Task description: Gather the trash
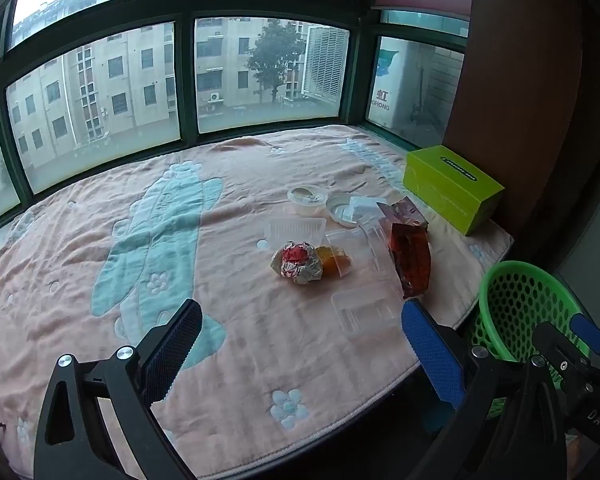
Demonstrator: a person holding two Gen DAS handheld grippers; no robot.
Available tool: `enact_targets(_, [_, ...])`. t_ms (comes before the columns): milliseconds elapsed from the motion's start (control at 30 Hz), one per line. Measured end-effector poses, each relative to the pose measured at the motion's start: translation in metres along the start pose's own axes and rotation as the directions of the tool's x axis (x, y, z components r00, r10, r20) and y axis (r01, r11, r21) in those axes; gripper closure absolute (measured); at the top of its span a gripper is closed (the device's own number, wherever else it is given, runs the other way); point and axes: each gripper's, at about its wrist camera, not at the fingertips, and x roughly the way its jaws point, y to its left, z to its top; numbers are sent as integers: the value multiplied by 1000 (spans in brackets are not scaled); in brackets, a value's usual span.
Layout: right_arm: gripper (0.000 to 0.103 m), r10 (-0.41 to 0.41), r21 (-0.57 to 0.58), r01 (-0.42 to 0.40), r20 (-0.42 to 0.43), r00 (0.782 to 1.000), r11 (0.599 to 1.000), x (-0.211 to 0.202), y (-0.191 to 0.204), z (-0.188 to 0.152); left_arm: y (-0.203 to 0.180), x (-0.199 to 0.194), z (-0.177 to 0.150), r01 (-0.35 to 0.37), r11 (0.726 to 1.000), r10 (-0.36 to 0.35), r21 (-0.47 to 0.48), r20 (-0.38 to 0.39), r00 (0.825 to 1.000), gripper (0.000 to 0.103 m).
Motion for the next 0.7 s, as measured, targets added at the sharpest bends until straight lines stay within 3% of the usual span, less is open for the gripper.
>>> enact_targets(700, [5,21,0,-21,-15,1000,1000,6,-1,1,3,5,-2,-9,1000,8,-19,-13,1000,6])
